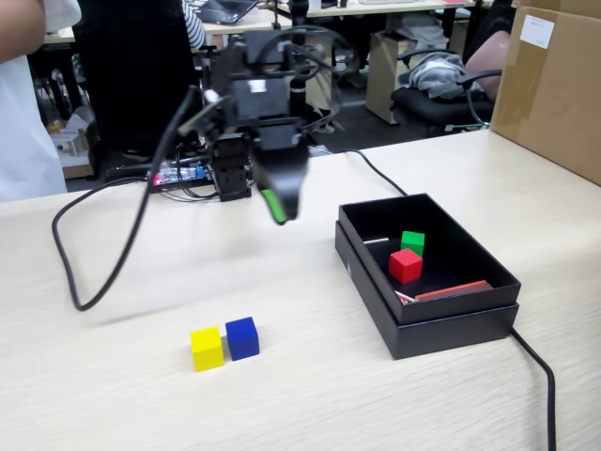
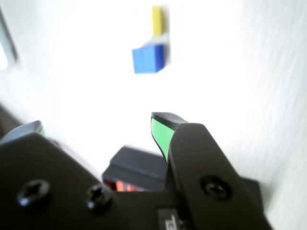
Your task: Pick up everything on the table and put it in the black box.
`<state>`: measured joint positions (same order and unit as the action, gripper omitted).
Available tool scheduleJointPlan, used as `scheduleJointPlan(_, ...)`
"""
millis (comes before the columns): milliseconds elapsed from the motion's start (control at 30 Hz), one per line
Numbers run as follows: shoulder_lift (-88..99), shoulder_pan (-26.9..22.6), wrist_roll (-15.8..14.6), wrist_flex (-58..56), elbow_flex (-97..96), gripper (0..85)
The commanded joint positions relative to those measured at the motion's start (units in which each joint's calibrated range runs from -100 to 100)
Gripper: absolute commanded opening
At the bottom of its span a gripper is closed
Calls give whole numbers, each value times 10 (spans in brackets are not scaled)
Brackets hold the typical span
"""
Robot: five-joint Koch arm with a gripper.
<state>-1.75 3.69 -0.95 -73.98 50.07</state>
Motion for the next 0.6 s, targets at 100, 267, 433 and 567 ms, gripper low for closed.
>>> scheduleJointPlan(100, -58, 47, 34, 2, 6, 480)
scheduleJointPlan(267, -178, 64, 49, 2, 64, 479)
scheduleJointPlan(433, -253, 63, 55, 2, 115, 477)
scheduleJointPlan(567, -320, 57, 58, 2, 161, 472)
